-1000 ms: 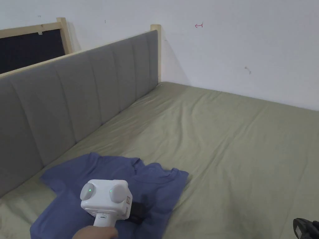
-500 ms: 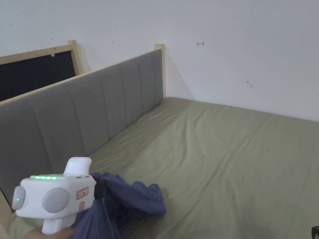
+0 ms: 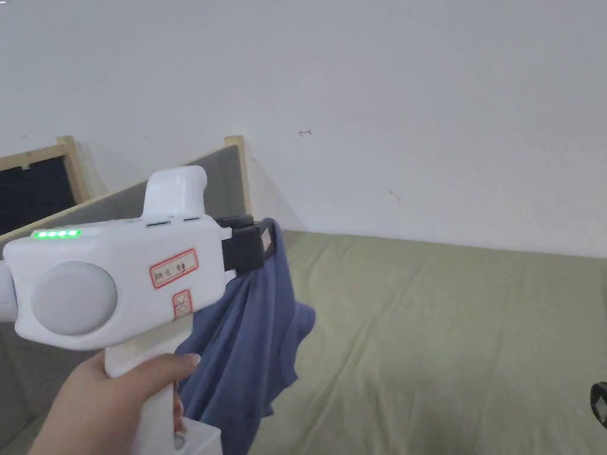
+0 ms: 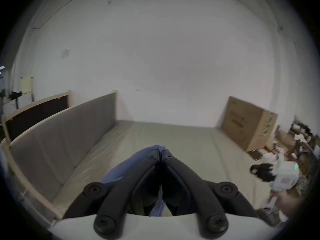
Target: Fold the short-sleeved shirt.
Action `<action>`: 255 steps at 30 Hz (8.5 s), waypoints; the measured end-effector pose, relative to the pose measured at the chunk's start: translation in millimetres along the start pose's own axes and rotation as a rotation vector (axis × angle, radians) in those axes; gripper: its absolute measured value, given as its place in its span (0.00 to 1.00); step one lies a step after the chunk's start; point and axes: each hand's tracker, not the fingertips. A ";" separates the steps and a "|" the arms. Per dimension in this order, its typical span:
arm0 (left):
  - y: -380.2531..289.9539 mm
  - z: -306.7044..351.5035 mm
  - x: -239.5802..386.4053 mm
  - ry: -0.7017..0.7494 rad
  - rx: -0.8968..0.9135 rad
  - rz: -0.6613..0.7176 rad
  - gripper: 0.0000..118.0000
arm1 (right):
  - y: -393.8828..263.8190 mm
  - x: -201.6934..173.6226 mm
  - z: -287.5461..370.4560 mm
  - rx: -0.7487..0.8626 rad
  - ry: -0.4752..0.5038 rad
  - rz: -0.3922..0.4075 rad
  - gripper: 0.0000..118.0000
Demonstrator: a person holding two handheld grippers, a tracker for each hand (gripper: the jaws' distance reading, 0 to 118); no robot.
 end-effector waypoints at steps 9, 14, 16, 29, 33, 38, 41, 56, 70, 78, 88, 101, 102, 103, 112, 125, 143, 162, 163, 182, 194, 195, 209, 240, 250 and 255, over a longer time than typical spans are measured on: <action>-10.7 -110.7 125.7 -0.354 -0.183 0.059 0.00 | 4.2 64.9 55.3 0.066 -0.150 -0.039 0.00; -91.3 -207.3 162.5 -0.401 -0.576 0.090 0.00 | -20.0 96.5 55.7 0.011 -0.218 -0.085 0.00; -138.9 -240.4 167.5 -0.358 -0.738 0.092 0.00 | -33.6 104.0 49.9 -0.026 -0.222 -0.108 0.00; -208.8 -254.9 130.8 -0.259 -0.875 0.226 0.93 | -65.4 110.9 29.0 -0.142 -0.206 -0.154 0.00; -158.8 -204.7 112.0 -0.211 -0.582 0.100 0.93 | -53.1 106.6 34.5 -0.089 -0.212 -0.157 0.00; -144.3 -118.1 86.8 -0.100 -0.267 0.000 0.90 | -45.7 98.2 45.0 -0.010 -0.230 -0.146 0.00; -154.3 -83.7 70.4 -0.016 -0.207 0.044 0.77 | -44.1 94.4 47.8 0.006 -0.238 -0.143 0.00; -244.7 -220.4 7.7 0.068 -0.817 0.149 0.17 | -51.9 91.3 35.6 -0.057 -0.214 -0.140 0.00; -295.1 -246.2 39.6 -0.090 -0.773 -0.064 0.51 | -80.8 100.2 -6.0 -0.194 -0.208 -0.149 0.00; -216.7 -152.9 24.2 -0.074 -0.462 0.009 0.06 | -49.5 135.6 -93.6 -0.306 -0.059 -0.201 0.00; -211.8 -118.5 -14.8 -0.009 -0.440 0.119 0.06 | -79.0 182.2 -282.3 -0.791 -0.125 -0.212 0.88; -197.2 -99.4 -25.0 0.034 -0.408 0.126 0.06 | -41.4 178.7 -219.2 -0.677 -0.045 -0.168 0.00; -188.4 -95.8 -26.0 0.050 -0.392 0.112 0.06 | -23.8 184.2 -198.8 -0.628 -0.049 -0.181 0.00; -178.0 -91.6 -27.6 0.065 -0.369 0.091 0.06 | -6.6 189.7 -178.6 -0.578 -0.064 -0.186 0.00; -62.6 -66.4 -29.0 0.122 -0.185 0.028 0.06 | 121.0 244.4 -24.4 -0.296 -0.186 -0.199 0.00; 70.5 -109.5 3.8 0.038 -0.078 0.027 0.06 | 279.2 233.3 40.1 -0.026 -0.266 -0.124 0.00; 128.7 -252.4 -3.7 0.104 0.132 0.092 0.06 | 388.0 245.2 -84.7 0.234 -0.441 -0.023 0.00; -233.8 -230.0 -63.9 0.016 -0.729 0.063 0.06 | -113.7 267.1 -67.7 -0.594 -0.269 -0.204 0.00; -250.1 -217.1 -65.6 0.006 -0.768 0.038 0.06 | -136.2 263.4 -50.7 -0.621 -0.258 -0.227 0.00; -269.1 -77.4 -44.4 -0.040 -0.805 0.116 0.65 | -176.7 208.6 83.9 -0.681 -0.280 -0.310 0.74; -174.0 -56.8 11.7 0.041 -0.314 0.079 0.83 | -61.6 151.9 58.5 -0.228 -0.125 -0.309 0.70; -169.3 -64.0 11.3 0.030 -0.330 0.102 0.76 | -54.7 147.0 51.0 -0.204 -0.130 -0.307 0.55; -225.4 -299.0 -129.6 0.261 -0.800 0.292 0.84 | -47.0 159.0 -48.5 -0.300 0.009 -0.384 0.00; -191.2 -279.7 -87.7 0.102 -0.697 0.020 0.00 | -68.1 318.7 -324.4 -0.833 -0.213 -0.249 0.43; -87.7 -228.5 -59.2 0.089 -0.466 -0.026 0.00 | 72.1 287.5 -170.3 -0.461 -0.214 -0.223 0.00; -13.3 -202.2 -38.0 0.083 -0.336 -0.075 0.00 | 147.1 278.9 -105.4 -0.329 -0.216 -0.217 0.00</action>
